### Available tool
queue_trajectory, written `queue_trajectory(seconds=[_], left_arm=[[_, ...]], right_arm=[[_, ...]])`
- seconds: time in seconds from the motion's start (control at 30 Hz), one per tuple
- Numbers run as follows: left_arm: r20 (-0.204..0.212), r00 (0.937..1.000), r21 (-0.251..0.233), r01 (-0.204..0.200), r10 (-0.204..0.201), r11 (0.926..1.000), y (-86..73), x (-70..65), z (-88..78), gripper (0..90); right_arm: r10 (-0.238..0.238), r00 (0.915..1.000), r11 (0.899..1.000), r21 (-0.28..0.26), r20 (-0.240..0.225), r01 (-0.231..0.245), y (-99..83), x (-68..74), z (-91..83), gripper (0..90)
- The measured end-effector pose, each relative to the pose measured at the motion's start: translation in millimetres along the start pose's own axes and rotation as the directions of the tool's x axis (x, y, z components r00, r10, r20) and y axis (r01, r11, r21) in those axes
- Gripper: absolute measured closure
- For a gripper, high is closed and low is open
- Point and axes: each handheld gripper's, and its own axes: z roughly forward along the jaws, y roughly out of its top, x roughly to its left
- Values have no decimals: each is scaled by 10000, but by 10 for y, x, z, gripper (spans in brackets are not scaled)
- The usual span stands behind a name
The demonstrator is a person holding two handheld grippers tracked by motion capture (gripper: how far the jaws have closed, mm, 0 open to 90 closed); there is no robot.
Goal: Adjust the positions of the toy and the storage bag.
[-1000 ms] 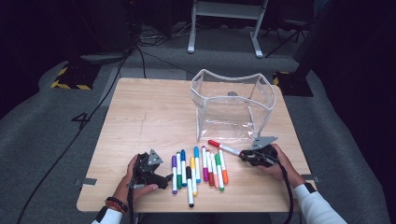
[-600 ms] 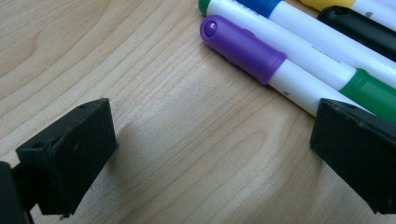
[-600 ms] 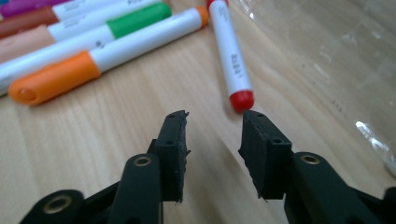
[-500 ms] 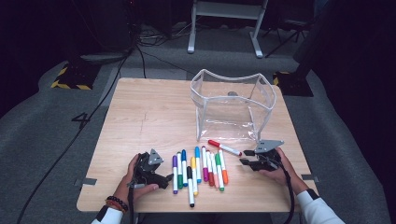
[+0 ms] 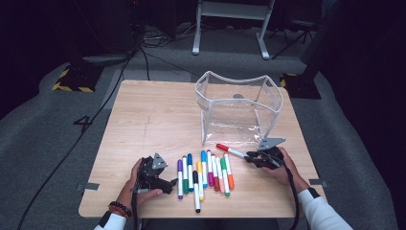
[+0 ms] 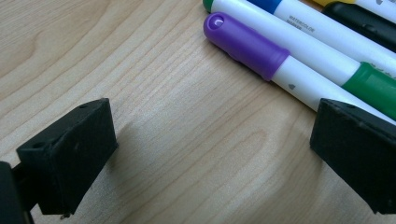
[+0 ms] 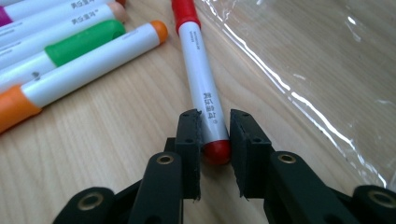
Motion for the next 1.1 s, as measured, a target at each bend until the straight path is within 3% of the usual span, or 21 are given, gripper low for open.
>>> queue_trajectory(seconds=[0.2,0.3,0.5,0.53,0.63,0.73,0.87,0.9,0.93,0.97,1.0,1.1], left_arm=[[58,9999,32,-116,116,9999,10,-41,4,5],[90,9999,43,-142,141,9999,30,-78,23,5],[105,9998,25,-197,197,9998,65,-115,55,5],[148,9998,21,-155,155,9999,81,-137,72,5],[190,9996,39,-220,219,9998,104,-149,90,4],[207,9994,62,-279,277,9996,121,-149,103,4],[248,9993,20,-283,282,9996,132,-141,116,4],[191,9994,48,-287,286,9996,147,-124,126,4],[191,9994,48,-287,286,9996,147,-124,126,4],[179,9996,41,-218,218,9998,166,-111,143,5],[179,9997,53,-190,189,9998,175,-106,152,5],[183,9996,55,-193,192,9998,200,-104,172,4]], right_arm=[[249,9996,9993,269,-136,-246,-124,95,-151,760],[40,9987,9991,420,-510,-18,-202,292,-254,743],[-251,9931,9976,620,-1149,324,-163,528,-254,641],[-395,9853,9972,559,-1663,494,-138,622,-230,572],[-665,9751,9955,527,-2117,793,-119,674,-218,505],[-664,9683,9968,274,-2407,751,-125,629,-256,485],[-406,9726,9984,-479,-2287,304,-123,497,-385,488],[-158,9846,9965,-837,-1740,11,-114,390,-418,511],[-158,9846,9965,-837,-1740,11,-114,390,-418,511],[14,9945,9957,-915,-1044,-110,-109,273,-390,537],[158,9970,9959,-875,-753,-224,-111,227,-365,549],[499,9978,9971,-554,-425,-522,-145,110,-242,560]])
